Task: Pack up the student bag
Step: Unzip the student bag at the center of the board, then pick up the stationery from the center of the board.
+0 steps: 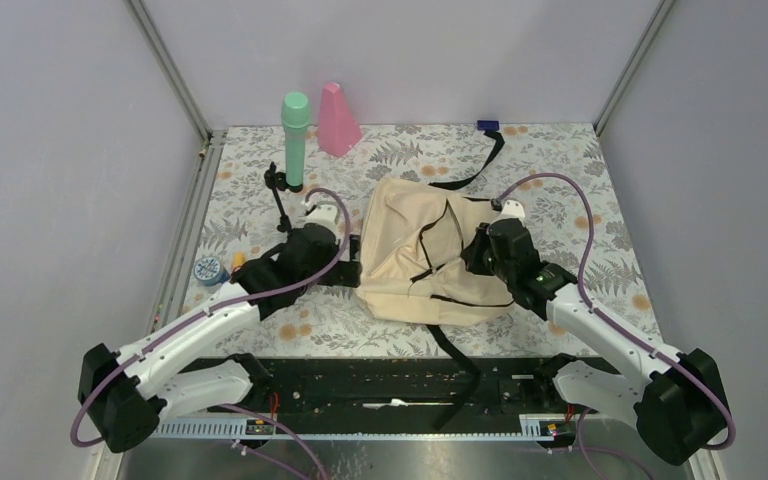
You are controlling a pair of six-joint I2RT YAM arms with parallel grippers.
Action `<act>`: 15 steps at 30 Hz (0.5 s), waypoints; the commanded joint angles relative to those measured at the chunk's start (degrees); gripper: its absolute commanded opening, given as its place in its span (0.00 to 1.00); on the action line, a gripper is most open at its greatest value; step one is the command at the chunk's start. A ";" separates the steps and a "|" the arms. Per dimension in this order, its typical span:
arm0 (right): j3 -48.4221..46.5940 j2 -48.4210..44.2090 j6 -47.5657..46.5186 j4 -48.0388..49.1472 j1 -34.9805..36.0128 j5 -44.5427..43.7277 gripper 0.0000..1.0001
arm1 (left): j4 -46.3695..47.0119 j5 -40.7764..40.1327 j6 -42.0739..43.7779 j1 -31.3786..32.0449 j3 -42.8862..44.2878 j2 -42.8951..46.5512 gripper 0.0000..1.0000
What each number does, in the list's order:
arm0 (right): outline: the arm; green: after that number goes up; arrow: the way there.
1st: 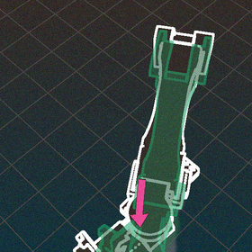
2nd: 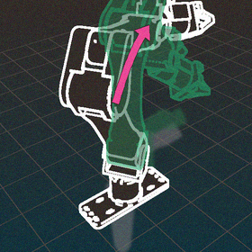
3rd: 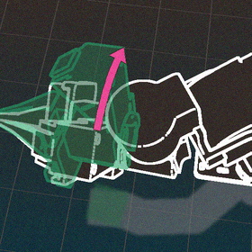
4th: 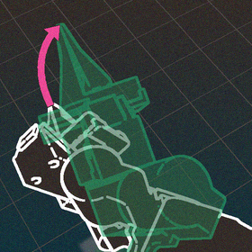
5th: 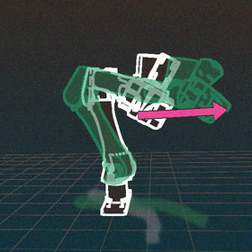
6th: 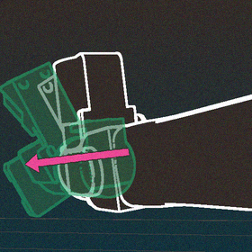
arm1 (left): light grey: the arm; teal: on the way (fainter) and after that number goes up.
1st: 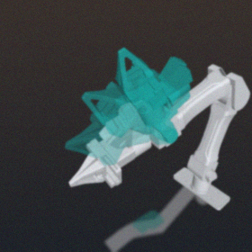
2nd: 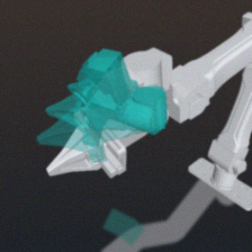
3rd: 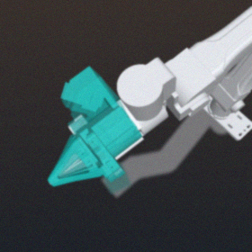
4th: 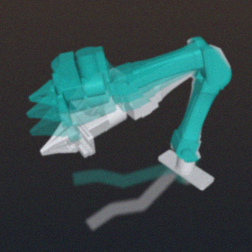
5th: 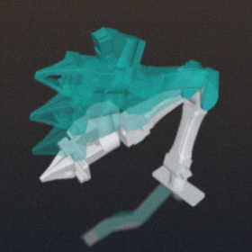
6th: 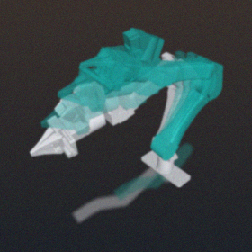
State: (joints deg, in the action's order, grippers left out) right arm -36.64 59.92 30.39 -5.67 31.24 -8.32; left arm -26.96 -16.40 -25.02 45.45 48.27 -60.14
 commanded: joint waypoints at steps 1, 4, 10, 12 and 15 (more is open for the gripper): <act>0.32 0.54 -2.63 2.09 -0.76 -4.88 0.00 | -10.85 0.21 -11.14 -5.77 -2.91 4.44 0.99; 0.73 0.70 -2.76 2.73 -0.90 -4.51 0.00 | -13.17 0.08 -12.48 -10.98 -3.97 6.26 0.99; 1.24 0.01 -3.15 2.82 -1.18 -4.32 0.00 | -13.35 4.22 -13.46 -29.67 -9.74 12.02 0.99; 1.64 -0.56 -3.15 2.81 -1.35 -4.34 0.00 | -12.53 5.10 -13.78 -34.89 -11.98 14.93 0.99; 2.07 -1.28 -3.32 2.98 -1.65 -4.22 0.00 | -10.98 4.25 -12.85 -41.36 -12.63 17.87 0.99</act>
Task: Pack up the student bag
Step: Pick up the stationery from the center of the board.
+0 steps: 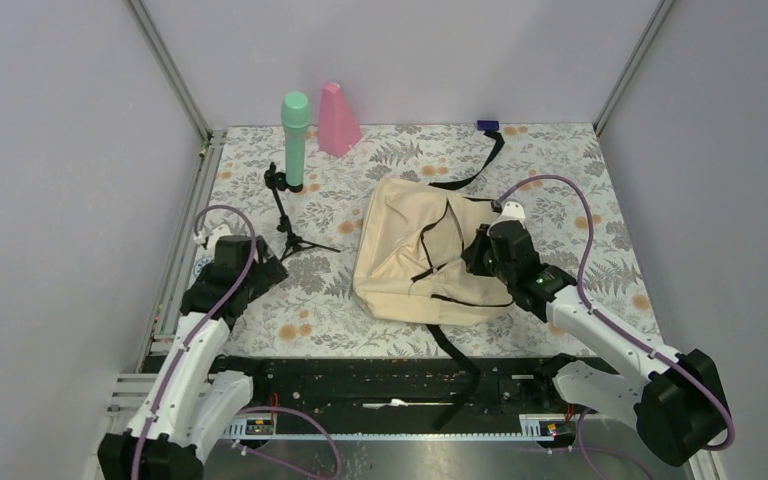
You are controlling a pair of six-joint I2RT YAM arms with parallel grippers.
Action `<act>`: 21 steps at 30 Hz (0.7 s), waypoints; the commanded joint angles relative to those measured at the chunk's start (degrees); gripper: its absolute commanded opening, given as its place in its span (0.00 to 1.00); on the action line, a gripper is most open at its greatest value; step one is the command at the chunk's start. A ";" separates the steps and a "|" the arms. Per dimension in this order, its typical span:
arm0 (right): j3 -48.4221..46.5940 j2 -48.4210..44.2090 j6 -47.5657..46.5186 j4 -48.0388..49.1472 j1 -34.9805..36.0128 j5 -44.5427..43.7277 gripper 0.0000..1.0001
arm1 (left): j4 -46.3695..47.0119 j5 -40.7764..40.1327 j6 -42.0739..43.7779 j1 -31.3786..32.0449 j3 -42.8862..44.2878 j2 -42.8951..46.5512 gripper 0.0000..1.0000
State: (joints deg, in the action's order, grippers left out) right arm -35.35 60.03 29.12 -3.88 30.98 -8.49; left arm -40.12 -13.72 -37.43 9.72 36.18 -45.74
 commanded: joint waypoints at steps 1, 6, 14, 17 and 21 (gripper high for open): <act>0.92 -1.65 -2.14 1.33 -1.41 -3.85 0.00 | 3.15 0.63 0.03 -7.49 -0.36 3.88 0.99; 1.04 -1.28 -2.37 2.31 -1.63 -1.32 0.00 | 9.37 -2.73 1.12 -13.78 0.09 1.27 0.99; 2.49 -2.09 -0.17 5.97 -1.69 1.75 0.00 | 14.07 -4.19 2.65 -17.01 3.24 -9.01 0.89; 2.88 -1.92 0.55 6.94 -1.71 2.95 0.00 | 16.18 -4.45 2.63 -17.01 3.80 -11.48 0.75; 2.67 -1.62 0.80 7.35 -1.71 4.12 0.00 | 16.83 -4.37 2.32 -17.07 3.74 -15.00 0.69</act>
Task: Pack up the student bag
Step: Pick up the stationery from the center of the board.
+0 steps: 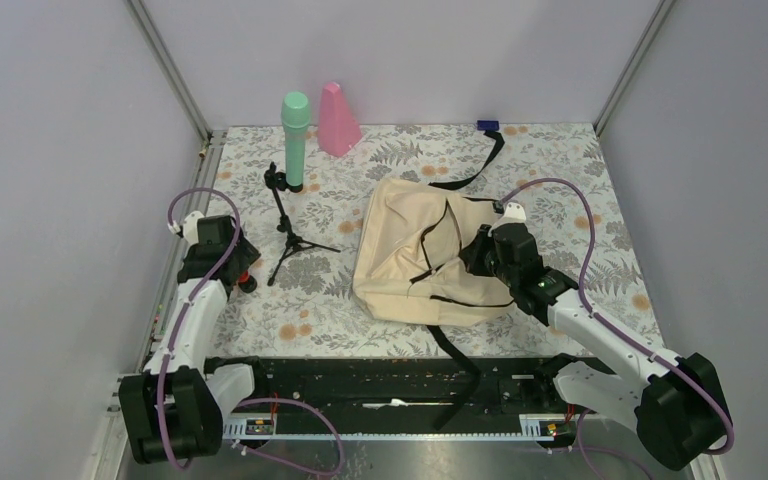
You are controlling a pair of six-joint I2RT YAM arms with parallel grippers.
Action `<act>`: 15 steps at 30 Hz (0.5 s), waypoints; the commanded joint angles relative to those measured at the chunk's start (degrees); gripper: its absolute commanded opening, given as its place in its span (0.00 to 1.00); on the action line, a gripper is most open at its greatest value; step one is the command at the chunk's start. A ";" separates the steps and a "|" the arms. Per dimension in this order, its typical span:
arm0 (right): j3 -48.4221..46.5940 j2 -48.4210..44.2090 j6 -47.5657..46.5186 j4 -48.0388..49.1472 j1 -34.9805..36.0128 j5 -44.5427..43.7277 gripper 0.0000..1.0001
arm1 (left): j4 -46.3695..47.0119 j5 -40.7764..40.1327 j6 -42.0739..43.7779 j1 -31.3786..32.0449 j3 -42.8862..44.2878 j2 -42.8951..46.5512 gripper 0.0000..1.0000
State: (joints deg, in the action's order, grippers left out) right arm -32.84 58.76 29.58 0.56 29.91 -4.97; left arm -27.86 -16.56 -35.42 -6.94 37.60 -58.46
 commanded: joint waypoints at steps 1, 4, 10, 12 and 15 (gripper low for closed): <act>0.15 -0.45 0.36 2.88 -0.67 0.66 0.00 | 4.61 -1.57 0.00 -0.40 2.11 -2.89 0.68; 0.25 -0.90 0.30 2.97 -0.69 0.69 0.00 | 4.81 -1.62 -0.78 -0.39 1.44 -4.36 0.68; 0.71 -1.50 0.09 2.96 -0.63 0.58 0.00 | 5.64 -2.62 -1.38 -0.41 -0.01 -3.79 0.70; 0.68 -1.37 0.19 2.98 -0.64 0.71 0.00 | 5.44 -2.96 -1.95 -0.39 -0.60 -4.67 0.70; 0.82 -1.58 0.28 3.00 -0.69 0.78 0.00 | 3.97 -2.87 -2.56 -0.35 0.06 -6.74 0.70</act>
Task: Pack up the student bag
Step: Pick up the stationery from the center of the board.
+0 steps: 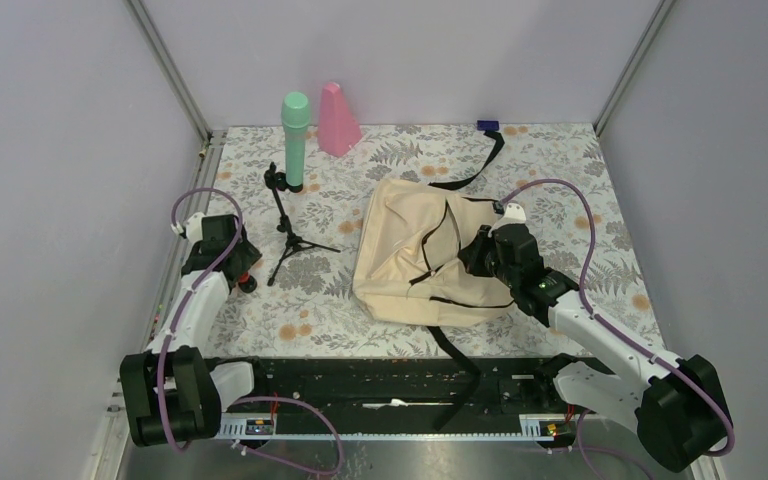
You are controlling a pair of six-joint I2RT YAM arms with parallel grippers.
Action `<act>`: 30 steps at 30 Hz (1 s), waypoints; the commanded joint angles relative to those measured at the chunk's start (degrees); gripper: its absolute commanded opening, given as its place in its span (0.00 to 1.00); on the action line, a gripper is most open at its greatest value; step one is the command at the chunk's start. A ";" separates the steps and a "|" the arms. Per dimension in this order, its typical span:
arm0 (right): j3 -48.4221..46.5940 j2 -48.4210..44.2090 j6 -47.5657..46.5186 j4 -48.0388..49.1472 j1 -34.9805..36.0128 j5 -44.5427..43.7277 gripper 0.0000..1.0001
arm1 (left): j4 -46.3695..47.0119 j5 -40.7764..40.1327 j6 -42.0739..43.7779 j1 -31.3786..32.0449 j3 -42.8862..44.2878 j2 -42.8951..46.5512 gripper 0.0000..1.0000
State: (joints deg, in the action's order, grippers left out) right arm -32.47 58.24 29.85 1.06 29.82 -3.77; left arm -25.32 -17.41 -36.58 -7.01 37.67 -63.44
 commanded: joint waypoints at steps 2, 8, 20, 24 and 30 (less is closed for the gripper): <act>0.54 -1.34 -0.05 2.50 -0.56 -0.66 0.00 | 1.24 -2.16 -1.67 -0.29 -0.07 -1.89 0.68; 0.56 -1.46 -0.06 2.51 -0.58 -0.79 0.00 | 2.09 -1.38 -2.74 -0.28 -1.94 -1.53 0.55; 0.65 -1.80 0.01 2.29 -0.56 -0.41 0.00 | 1.36 0.56 -3.70 -0.29 -3.77 2.67 0.11; -0.21 -1.96 -0.39 0.98 -0.56 -0.15 0.00 | -2.33 2.21 -2.34 -0.30 -1.76 7.03 0.01; -0.95 -1.57 -1.17 -0.37 -0.56 -0.44 0.00 | -9.55 -2.50 0.85 5.70 0.04 16.49 0.00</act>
State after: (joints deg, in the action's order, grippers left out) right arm -31.94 57.36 29.82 1.56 29.82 -3.49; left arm -30.17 -16.45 -38.09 -5.98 34.17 -52.84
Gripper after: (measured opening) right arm 0.066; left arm 0.392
